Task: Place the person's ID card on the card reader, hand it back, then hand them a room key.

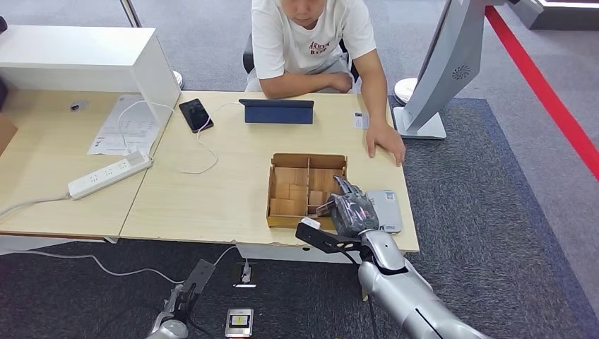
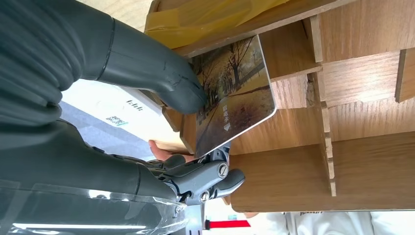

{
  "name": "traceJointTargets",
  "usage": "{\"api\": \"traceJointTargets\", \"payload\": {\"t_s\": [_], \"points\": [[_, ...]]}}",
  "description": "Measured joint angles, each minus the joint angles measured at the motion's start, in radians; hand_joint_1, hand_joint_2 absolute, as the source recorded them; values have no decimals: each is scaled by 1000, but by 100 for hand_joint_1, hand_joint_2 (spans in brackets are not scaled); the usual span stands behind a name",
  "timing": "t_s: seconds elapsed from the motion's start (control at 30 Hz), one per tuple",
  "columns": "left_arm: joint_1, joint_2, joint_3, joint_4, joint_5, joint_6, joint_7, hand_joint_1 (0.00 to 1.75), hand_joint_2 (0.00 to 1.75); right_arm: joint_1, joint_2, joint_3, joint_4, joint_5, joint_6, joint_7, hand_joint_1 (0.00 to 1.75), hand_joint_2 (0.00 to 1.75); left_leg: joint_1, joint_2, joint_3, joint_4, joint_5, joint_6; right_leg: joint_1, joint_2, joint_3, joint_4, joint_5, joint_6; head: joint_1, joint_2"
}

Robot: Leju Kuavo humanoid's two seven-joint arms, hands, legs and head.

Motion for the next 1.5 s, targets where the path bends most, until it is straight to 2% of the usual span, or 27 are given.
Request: {"api": "traceJointTargets", "payload": {"t_s": [0.23,0.4,0.6,0.93,1.17,1.33,1.5], "points": [[0,0,-6,0,-7,0,2,0,0,-10,-2,-5,4,-30,-41,-22,175,175,0,0,0,0,0,0,0,0,0,0,0,0,0,0],[-1,-1,-8,0,-10,4,-6,0,0,-73,-18,-35,-17,-86,-92,-64,175,175,0,0,0,0,0,0,0,0,0,0,1,0,0,0],[-1,-3,-18,0,-14,8,-12,0,0,-172,-55,-94,-74,-113,-92,-71,175,175,0,0,0,0,1,-1,0,0,0,0,1,0,0,0],[-10,-9,-31,0,-36,6,-15,0,0,-198,-81,-158,-120,-116,-108,-85,175,175,0,0,0,0,1,-1,0,0,0,0,1,0,0,0],[-23,-15,-45,0,-60,-1,-5,0,0,-226,-94,-181,-130,-84,-94,-85,175,175,0,0,0,0,1,-1,0,0,0,0,1,-1,0,0],[-37,-20,-63,0,-87,-16,10,0,0,-311,-97,-184,-104,-34,-43,-93,175,175,0,0,-1,0,1,-1,0,0,-1,1,1,-1,0,0],[-43,-24,-77,-1,-92,-17,13,0,0,-358,-96,-184,-78,-29,-35,-94,175,175,0,0,-1,0,1,-1,0,0,-1,1,1,-1,0,0]]}}
